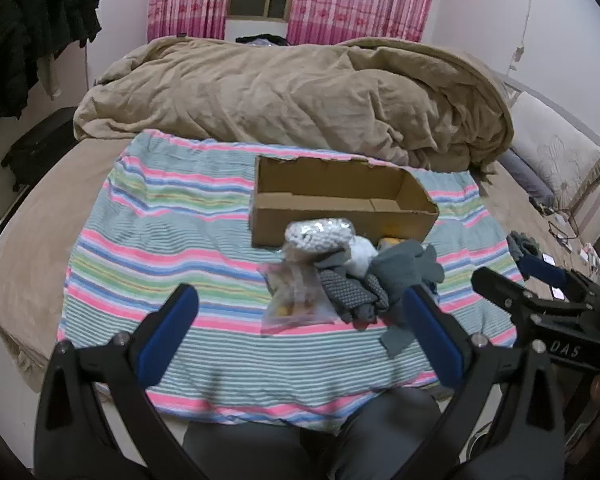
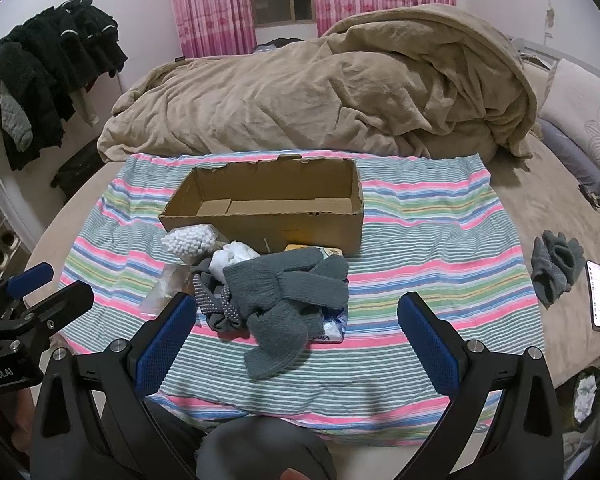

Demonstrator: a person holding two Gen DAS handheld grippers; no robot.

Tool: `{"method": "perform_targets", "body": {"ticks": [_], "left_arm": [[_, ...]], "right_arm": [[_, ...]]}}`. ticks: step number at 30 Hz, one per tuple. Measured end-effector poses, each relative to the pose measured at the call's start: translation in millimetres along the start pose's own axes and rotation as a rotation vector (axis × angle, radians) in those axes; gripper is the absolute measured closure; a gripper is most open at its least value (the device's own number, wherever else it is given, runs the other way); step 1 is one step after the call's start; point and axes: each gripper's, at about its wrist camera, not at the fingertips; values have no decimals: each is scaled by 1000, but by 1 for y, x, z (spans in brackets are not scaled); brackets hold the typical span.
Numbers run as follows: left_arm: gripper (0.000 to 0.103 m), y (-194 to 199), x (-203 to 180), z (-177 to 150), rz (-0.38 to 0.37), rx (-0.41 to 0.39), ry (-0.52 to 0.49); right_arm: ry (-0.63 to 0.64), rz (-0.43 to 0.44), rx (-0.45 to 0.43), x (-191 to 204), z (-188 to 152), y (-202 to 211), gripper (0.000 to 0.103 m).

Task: Organize objects

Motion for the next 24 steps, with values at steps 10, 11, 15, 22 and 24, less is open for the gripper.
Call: {"method": "perform_targets", "body": {"ticks": [10, 11, 15, 22, 24], "left_arm": [[0, 1, -3, 0, -16, -7, -11], [0, 2, -2, 0, -15, -8, -9], [0, 2, -1, 0, -13, -10, -3], [0, 1, -1, 1, -15, -12, -4], [0, 1, -2, 1, -16, -12, -10]], "right_arm": [[-5, 0, 3, 1, 1, 2, 0], [-7, 2, 4, 1, 1, 2, 0], [-5, 6, 6, 2, 2, 2, 0], [-2, 8, 7, 3, 2, 3, 0], [-2, 8, 7, 3, 3, 2, 0]]}}
Point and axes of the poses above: each gripper's, at about its wrist camera, not at the fingertips, and y roughly against the way its jaws point, x to its left, z to its top, and after that the axes turned 3 degrees about -z, right-handed
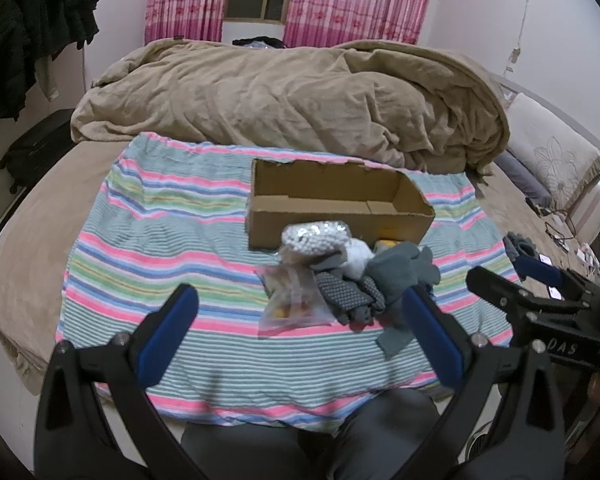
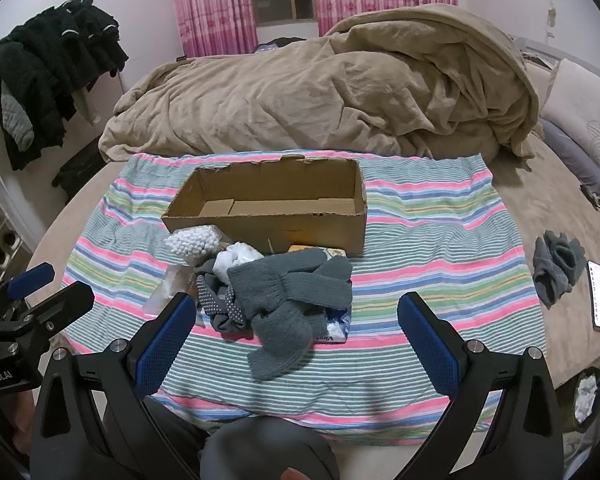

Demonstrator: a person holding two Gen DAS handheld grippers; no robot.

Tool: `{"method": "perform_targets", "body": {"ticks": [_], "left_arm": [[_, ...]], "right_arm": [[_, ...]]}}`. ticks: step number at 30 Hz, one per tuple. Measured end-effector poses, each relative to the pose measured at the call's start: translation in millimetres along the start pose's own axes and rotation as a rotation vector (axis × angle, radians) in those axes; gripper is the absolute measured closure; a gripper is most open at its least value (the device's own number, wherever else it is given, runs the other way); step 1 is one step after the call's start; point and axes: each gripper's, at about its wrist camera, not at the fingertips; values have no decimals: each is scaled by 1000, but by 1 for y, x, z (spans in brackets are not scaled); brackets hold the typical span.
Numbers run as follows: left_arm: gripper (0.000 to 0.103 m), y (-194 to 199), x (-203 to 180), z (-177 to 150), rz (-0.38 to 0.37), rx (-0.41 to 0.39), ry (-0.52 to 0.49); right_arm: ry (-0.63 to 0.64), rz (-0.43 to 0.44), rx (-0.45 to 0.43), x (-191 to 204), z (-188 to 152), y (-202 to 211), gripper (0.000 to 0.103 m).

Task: Organize objects

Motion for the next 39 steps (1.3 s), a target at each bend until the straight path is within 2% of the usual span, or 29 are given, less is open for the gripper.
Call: {"method": "perform_targets", "body": {"ticks": [28, 39], "left_arm": [[0, 0, 1, -3, -7, 1, 7], [1, -27, 3, -4, -32, 40, 11]], "right_arm": [[-4, 3, 1, -2, 1, 1, 1], [5, -16, -7, -9, 4, -9, 0]]}}
Point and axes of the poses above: each gripper's, at about its wrist camera, not at the fingertips, and y roughly against the way its jaws point, x to its left, z to its top, and after that the axes turned 3 degrees about -z, right-handed
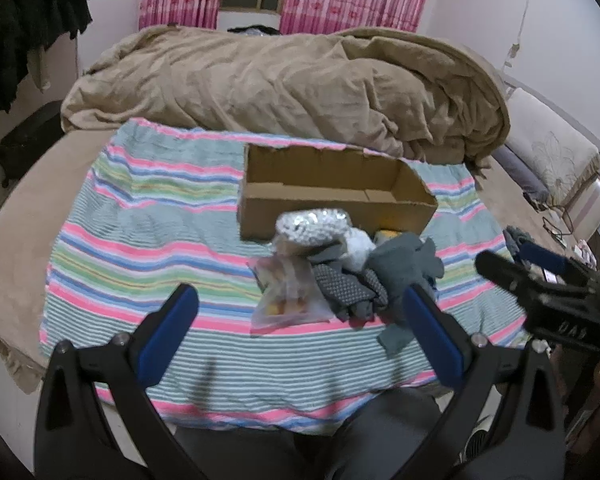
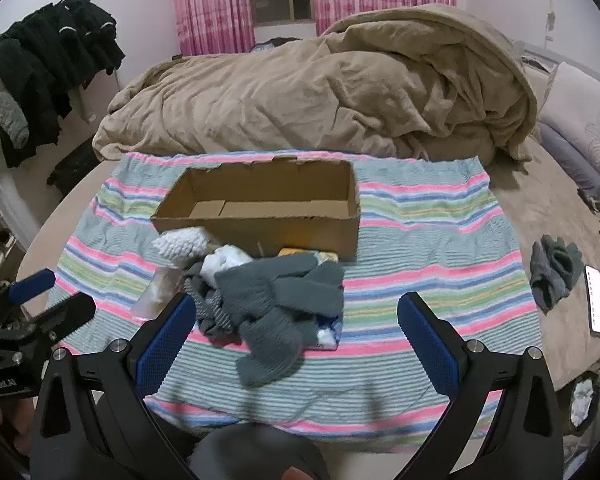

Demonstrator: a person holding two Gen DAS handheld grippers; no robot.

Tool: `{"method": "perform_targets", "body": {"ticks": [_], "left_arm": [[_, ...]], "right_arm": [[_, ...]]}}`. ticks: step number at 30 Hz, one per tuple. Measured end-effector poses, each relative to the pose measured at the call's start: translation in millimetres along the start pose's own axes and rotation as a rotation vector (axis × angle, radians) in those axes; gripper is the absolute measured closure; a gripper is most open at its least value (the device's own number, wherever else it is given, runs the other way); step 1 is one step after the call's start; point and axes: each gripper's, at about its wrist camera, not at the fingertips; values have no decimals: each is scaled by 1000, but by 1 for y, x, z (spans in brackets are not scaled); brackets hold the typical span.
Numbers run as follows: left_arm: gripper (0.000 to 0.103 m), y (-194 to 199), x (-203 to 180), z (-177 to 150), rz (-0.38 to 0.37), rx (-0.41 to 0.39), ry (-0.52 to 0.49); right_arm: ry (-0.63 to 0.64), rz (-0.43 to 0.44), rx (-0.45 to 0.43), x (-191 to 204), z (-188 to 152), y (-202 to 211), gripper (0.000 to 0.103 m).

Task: Organize objects
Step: 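Grasp the clear snack bag with the left tool while the right tool grasps the grey knit gloves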

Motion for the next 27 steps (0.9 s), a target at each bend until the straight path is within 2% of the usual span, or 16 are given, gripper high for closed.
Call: {"method": "perform_targets", "body": {"ticks": [5, 10, 12, 15, 17, 20, 22, 24, 26, 27], "left_arm": [[1, -27, 5, -2, 2, 35, 5], [3, -55, 16, -2, -13, 72, 25], [9, -68, 20, -4, -23, 95, 28], [12, -84, 25, -7, -26, 126, 34], [14, -92, 28, -9, -22, 133, 40], [24, -103, 31, -11, -28, 154, 48], [26, -108, 31, -11, -45, 156, 44], [33, -110, 28, -11, -57, 158, 28], [45, -111, 27, -12, -75, 159, 25], [47, -112, 26, -12, -86, 162, 24]], "right_arm": [[-29, -1, 15, -18, 1, -16, 0], [-49, 53, 62, -28, -7, -42, 1], [-49, 65, 80, -26, -11, -52, 5], [-42, 123, 119, -21, -16, -67, 14], [-17, 136, 125, -15, -16, -74, 16], [8, 153, 121, -7, -17, -80, 16], [20, 148, 126, -2, -16, -86, 20], [20, 166, 136, 0, -15, -92, 26], [17, 186, 141, 2, -16, -96, 29], [21, 191, 142, 3, -16, -97, 35]]}}
Point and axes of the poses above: each gripper's, at about its wrist camera, not at the fingertips, and y roughly against the way its jaws point, x to its left, z to its top, and after that the axes turned 3 degrees about -z, right-handed
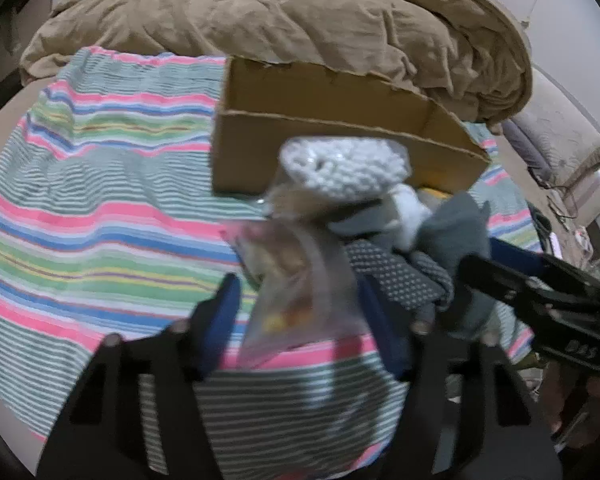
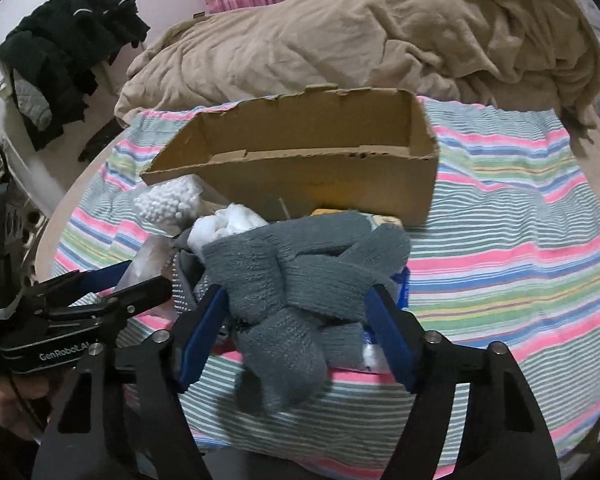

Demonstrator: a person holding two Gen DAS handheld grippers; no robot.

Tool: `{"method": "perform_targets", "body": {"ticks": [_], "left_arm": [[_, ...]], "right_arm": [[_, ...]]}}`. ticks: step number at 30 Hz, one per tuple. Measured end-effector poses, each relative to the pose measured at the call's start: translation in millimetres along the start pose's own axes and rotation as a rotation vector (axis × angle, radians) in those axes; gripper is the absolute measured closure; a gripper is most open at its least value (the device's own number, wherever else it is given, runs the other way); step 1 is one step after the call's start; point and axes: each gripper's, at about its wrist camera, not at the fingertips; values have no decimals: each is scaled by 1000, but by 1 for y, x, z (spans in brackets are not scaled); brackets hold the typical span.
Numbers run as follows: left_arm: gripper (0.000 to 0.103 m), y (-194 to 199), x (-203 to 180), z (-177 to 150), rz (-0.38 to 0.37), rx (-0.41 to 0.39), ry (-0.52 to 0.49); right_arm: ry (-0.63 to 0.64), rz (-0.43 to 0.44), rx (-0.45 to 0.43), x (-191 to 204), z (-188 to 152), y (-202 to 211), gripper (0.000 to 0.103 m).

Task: Organize objects
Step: 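Grasp the clear snack bag with the left tool while the right tool grasps the grey knit gloves, then carry the snack bag and grey gloves into the box and release both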

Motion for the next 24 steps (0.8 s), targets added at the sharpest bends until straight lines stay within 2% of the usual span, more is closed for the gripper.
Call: {"method": "perform_targets", "body": {"ticks": [1, 3, 6, 9, 24], "left_arm": [[49, 0, -1, -1, -4, 1, -2], [51, 1, -1, -1, -5, -1, -5], [57, 5, 0, -2, -35, -1, 13], [65, 13, -1, -4, -47, -13, 14], [67, 57, -12, -9, -50, -79, 4]], "right_arm": [[12, 10, 3, 2, -1, -2, 40], [31, 23, 3, 6, -2, -4, 56], [62, 44, 5, 14, -6, -7, 64], [51, 53, -5, 13, -6, -2, 67], [47, 44, -104, 16, 3, 56, 68]]}}
Point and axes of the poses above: each gripper's, at about its wrist camera, not at the fingertips, and y roughly against the way its jaws point, x to its left, z to its top, and after that the axes turned 3 degrees about -z, right-handed
